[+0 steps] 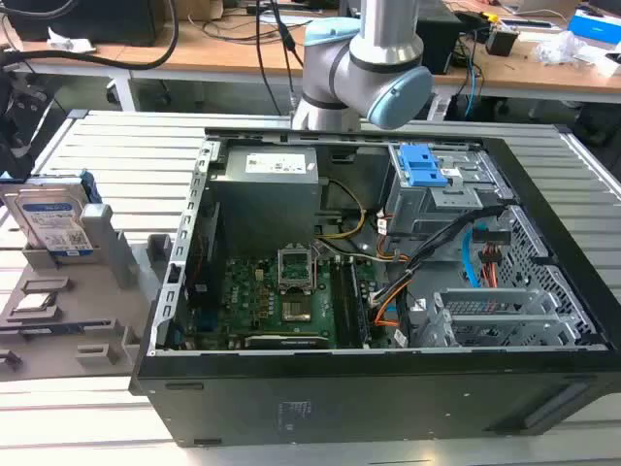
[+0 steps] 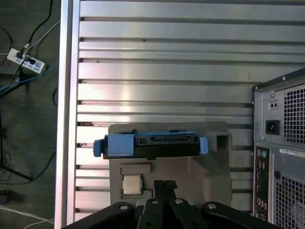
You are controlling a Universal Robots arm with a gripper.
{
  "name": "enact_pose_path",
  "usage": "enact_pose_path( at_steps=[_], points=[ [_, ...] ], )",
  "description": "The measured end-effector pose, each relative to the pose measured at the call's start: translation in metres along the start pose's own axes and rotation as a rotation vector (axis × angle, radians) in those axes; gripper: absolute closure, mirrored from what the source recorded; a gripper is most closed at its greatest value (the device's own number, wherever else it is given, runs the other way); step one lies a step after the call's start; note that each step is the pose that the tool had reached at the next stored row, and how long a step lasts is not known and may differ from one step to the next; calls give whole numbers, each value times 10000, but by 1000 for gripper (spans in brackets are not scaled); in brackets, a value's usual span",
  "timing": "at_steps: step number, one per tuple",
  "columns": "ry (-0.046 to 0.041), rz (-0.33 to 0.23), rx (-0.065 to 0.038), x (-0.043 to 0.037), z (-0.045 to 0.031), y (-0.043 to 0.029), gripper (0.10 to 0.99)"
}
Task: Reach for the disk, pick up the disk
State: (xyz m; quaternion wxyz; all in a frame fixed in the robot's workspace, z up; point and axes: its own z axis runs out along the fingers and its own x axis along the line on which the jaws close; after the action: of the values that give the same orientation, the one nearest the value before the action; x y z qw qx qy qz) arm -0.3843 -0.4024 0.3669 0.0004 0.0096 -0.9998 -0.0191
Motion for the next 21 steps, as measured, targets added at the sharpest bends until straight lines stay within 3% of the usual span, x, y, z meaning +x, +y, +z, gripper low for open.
enact_pose_path(
  at_steps=[9, 14, 15, 21],
  points=[
    [45, -1182, 0, 0, 0, 0, 980],
    [90, -2372, 1, 0, 0, 0, 980],
    [108, -2817, 1, 0, 0, 0, 980],
    [145, -3796, 2, 0, 0, 0, 980]
  ],
)
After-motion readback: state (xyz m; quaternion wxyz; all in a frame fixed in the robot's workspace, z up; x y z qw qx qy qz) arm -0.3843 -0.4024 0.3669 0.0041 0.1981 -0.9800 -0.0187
